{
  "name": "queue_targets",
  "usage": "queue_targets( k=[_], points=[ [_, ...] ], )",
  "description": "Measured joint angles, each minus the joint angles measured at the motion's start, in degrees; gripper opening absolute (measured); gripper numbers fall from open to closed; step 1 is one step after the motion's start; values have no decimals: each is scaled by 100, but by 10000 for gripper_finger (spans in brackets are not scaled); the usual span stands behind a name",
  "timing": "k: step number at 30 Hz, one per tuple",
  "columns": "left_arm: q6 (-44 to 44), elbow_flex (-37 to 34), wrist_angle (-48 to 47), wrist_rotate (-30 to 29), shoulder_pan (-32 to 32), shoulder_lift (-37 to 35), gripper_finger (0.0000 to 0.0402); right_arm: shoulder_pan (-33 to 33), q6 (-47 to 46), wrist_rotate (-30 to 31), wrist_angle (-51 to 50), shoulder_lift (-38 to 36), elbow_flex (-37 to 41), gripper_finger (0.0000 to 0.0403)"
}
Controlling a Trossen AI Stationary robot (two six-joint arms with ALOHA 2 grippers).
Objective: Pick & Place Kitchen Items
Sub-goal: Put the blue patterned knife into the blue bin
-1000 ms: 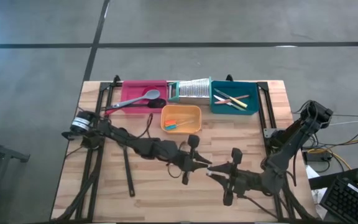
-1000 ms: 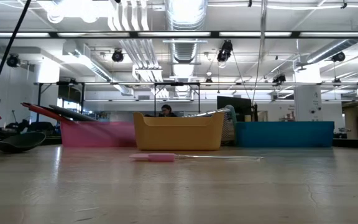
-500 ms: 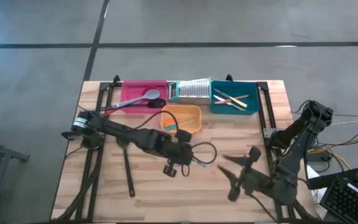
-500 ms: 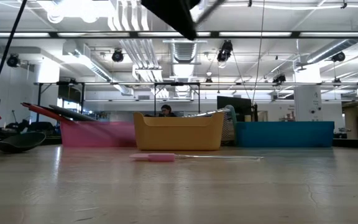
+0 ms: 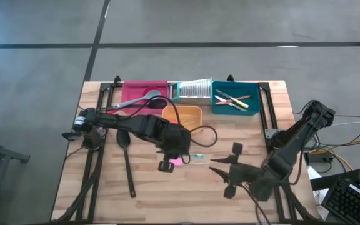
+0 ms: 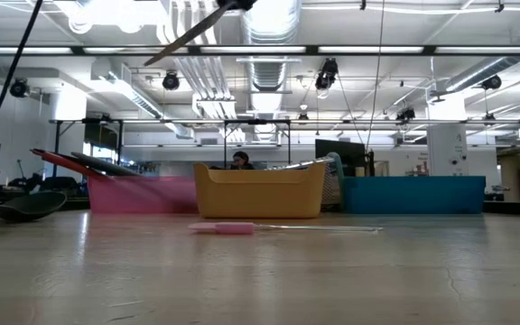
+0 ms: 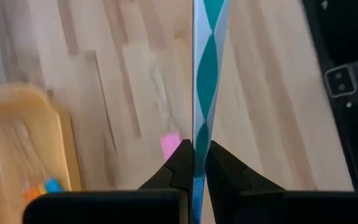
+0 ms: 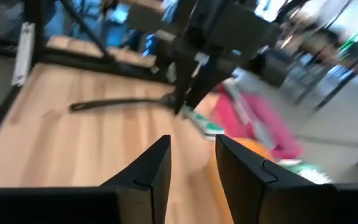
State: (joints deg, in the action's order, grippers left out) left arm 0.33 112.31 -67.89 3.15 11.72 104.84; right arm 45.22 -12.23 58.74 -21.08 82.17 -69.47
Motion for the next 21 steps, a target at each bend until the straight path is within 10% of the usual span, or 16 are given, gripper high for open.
queue_targets(
  k=[13, 21],
  points=[
    [-162, -282, -433, -21, -36, 534, 25, -860, -754, -2038, -1314, 23, -677, 127],
    [36, -138, -464, 39, -119, 982, 25, -873, -1251, -2125, -1751, 46, -379, 174]
  ],
)
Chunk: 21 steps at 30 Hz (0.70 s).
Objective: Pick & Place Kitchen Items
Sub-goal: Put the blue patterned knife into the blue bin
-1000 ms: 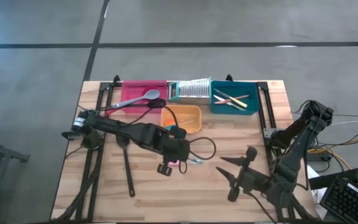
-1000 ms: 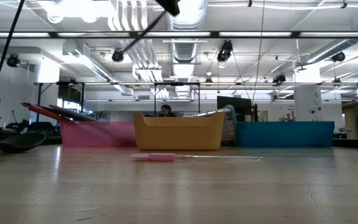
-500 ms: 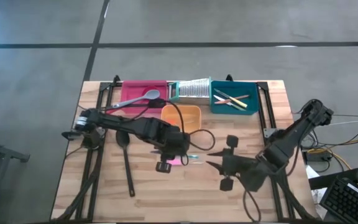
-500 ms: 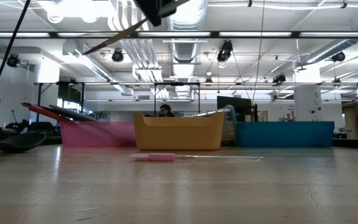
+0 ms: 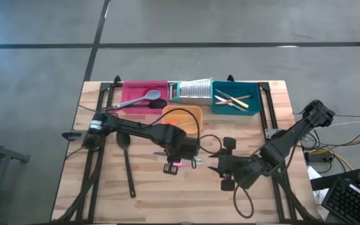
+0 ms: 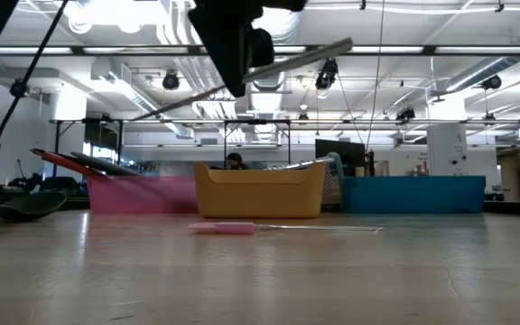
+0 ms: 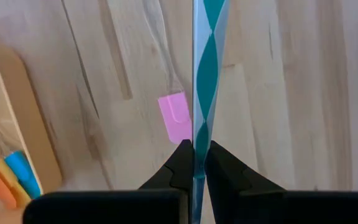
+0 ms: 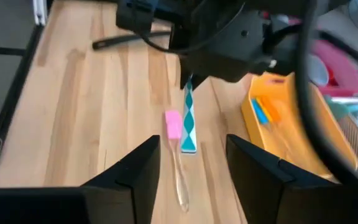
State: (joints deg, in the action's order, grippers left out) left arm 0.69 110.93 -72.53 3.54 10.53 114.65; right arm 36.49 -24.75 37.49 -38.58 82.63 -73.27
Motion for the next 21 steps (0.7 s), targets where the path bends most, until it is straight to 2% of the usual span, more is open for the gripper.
queue_targets(
  k=[4, 11, 17, 21],
  points=[
    [151, 356, -11, 25, -66, 274, 25, -4, -141, 0, -6, 63, 262, 196],
    [453, 1446, -297, 47, -71, 982, 25, -78, -197, -4, 41, 189, 492, 220],
    [523, 2271, -988, 42, -42, 1545, 25, -105, -471, -179, -3, 225, 639, 218],
    [560, 2384, -1023, -8, -47, 1629, 25, -125, -667, -426, 40, 225, 779, 207]
  ],
)
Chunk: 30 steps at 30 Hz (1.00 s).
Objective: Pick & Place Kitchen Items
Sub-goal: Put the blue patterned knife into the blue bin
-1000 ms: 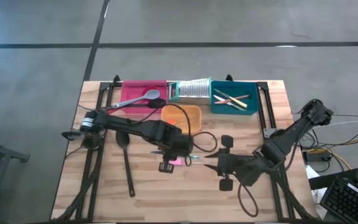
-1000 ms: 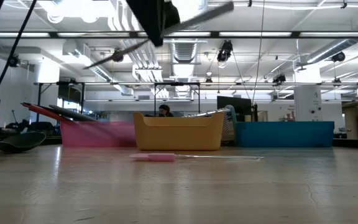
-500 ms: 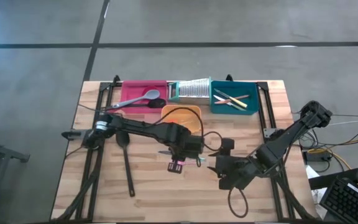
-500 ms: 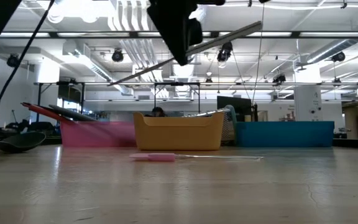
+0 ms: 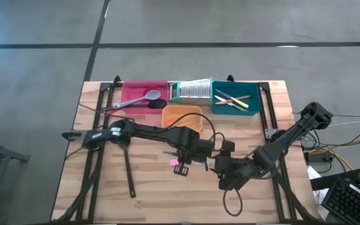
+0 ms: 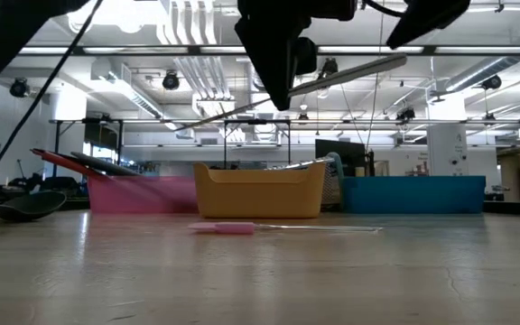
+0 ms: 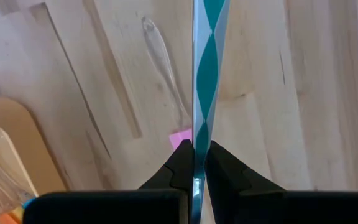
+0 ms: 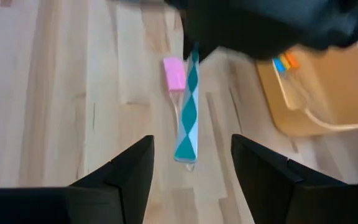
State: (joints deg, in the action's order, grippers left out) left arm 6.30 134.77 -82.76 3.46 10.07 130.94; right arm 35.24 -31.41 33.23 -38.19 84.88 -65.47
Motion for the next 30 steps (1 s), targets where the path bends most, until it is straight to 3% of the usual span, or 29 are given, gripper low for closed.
queue_targets(
  k=[22, 26, 30],
  points=[
    [54, 19, 114, -35, 15, -69, 25, -437, 294, -199, 1329, 0, 763, 154],
    [51, 19, 116, -37, 13, -71, 25, -519, 320, -432, 1348, 0, 763, 123],
    [-13, 15, 101, -10, 11, -71, 25, -588, 318, -616, 1341, 0, 764, 54]
  ],
)
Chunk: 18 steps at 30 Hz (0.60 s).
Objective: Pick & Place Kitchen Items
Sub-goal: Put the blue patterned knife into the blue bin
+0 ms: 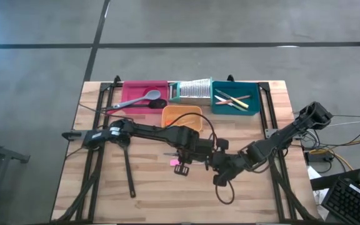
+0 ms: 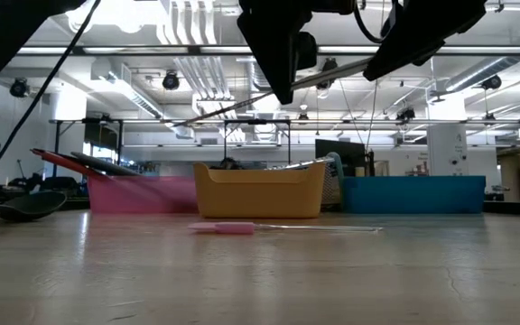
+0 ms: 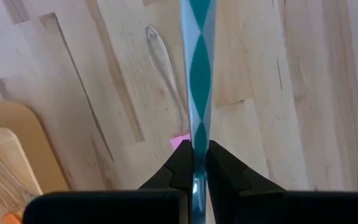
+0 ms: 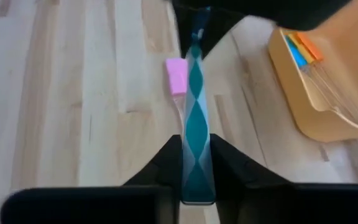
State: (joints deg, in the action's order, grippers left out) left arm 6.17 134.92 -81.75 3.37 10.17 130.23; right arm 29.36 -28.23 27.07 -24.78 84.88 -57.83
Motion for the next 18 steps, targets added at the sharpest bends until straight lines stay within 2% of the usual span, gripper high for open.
queue_targets(
  k=[1, 7, 18],
  points=[
    [-26, -4, -22, 6, 0, 0, 25, -3, 24, 15, -2, 0, 1, 41],
    [-83, -5, -18, 18, 2, 0, 38, -6, 149, 14, -4, 11, 1, 41],
    [354, -3, 137, 15, 7, 0, 162, -6, 196, -81, 7, 31, 3, 41]
  ],
)
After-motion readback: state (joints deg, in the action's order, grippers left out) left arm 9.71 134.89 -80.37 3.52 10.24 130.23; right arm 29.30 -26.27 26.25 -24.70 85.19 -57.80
